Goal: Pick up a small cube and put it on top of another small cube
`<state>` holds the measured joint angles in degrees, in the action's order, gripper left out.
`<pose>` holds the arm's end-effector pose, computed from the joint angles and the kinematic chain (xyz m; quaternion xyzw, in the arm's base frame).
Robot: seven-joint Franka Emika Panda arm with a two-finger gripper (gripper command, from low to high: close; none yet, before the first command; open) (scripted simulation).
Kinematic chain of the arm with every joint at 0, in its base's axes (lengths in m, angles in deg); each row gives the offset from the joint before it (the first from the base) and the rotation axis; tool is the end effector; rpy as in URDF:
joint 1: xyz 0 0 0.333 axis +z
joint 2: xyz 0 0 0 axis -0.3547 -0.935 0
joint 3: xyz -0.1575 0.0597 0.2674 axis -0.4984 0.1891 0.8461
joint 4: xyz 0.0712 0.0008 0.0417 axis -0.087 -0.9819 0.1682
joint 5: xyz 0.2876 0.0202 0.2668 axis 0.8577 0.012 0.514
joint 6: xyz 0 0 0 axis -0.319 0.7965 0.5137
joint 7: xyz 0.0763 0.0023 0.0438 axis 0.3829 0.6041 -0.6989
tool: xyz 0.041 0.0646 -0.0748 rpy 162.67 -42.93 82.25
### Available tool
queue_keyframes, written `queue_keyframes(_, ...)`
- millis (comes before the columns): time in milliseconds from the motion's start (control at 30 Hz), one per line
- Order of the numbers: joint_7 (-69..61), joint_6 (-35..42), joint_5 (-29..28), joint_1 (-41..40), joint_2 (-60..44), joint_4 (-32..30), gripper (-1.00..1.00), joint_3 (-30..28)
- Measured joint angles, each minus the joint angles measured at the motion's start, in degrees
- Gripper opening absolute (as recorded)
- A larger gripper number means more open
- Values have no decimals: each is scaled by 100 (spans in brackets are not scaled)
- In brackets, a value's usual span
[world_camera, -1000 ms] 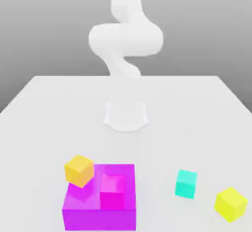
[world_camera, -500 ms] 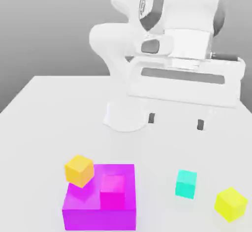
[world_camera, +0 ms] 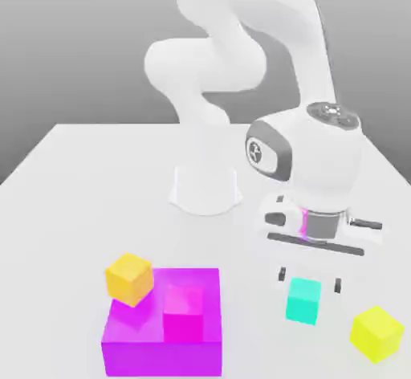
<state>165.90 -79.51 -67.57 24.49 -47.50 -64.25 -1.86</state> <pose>0.3668 0.1684 0.1522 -0.8504 0.5261 0.0002 0.0051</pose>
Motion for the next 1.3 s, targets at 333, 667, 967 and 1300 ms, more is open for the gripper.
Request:
queue_keyframes(333, 295, -303, -390, 448, -387, 84, -100, -537)
queue_keyframes(667, -840, 592, 1113, -336, 840, -212, -100, 582)
queue_keyframes(967, 223, 2264, 1901, -2184, 2087, 271, -100, -366)
queue_keyframes(1300, 1840, 1899, 2080, -2885, 2012, -14, 100, -766)
